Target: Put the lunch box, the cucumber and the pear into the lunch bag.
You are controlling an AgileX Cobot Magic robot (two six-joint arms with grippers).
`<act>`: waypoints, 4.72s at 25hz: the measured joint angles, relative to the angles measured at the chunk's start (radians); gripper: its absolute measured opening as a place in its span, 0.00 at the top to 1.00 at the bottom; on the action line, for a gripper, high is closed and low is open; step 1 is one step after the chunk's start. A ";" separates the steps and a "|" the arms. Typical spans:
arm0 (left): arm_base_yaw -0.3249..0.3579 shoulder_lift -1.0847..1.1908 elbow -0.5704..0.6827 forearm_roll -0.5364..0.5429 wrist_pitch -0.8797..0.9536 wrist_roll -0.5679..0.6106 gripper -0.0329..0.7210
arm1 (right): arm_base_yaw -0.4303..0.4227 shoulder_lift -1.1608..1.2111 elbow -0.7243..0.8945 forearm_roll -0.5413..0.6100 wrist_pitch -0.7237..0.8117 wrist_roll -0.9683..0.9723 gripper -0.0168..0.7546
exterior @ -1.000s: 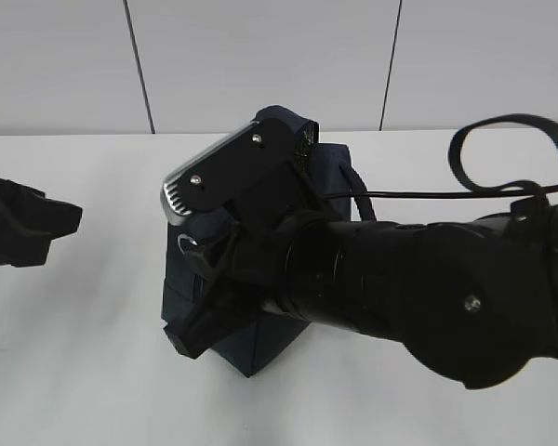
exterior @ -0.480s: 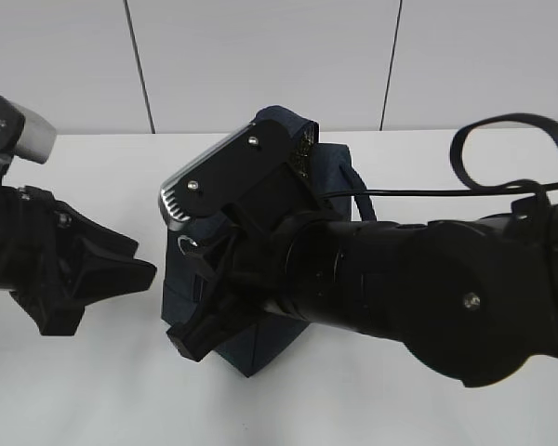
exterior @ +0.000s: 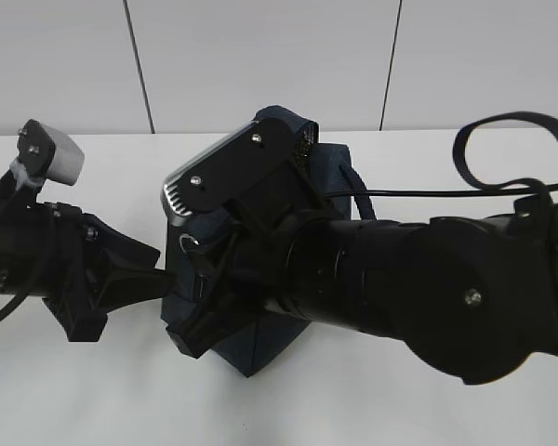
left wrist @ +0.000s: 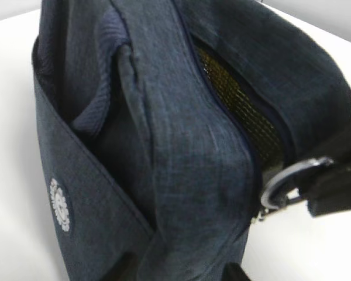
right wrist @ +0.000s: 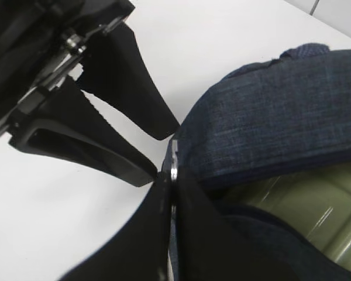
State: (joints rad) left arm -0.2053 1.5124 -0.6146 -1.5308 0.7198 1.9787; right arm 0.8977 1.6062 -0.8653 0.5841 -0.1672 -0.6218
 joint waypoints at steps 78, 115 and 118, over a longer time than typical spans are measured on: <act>-0.049 0.100 -0.018 -0.102 -0.033 0.025 0.60 | -0.811 0.612 -0.582 1.207 0.776 -0.190 0.24; -0.049 -0.874 -0.016 1.324 0.166 -1.795 0.50 | -0.733 -0.966 0.270 -0.492 1.085 0.573 0.37; -0.049 -1.001 -0.016 1.386 0.259 -1.847 0.50 | -0.733 -1.091 0.270 -0.560 1.183 0.605 0.37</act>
State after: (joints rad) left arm -0.2547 0.5115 -0.6307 -0.1448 0.9787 0.1313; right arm 0.1643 0.5148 -0.5955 0.0238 1.0159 -0.0170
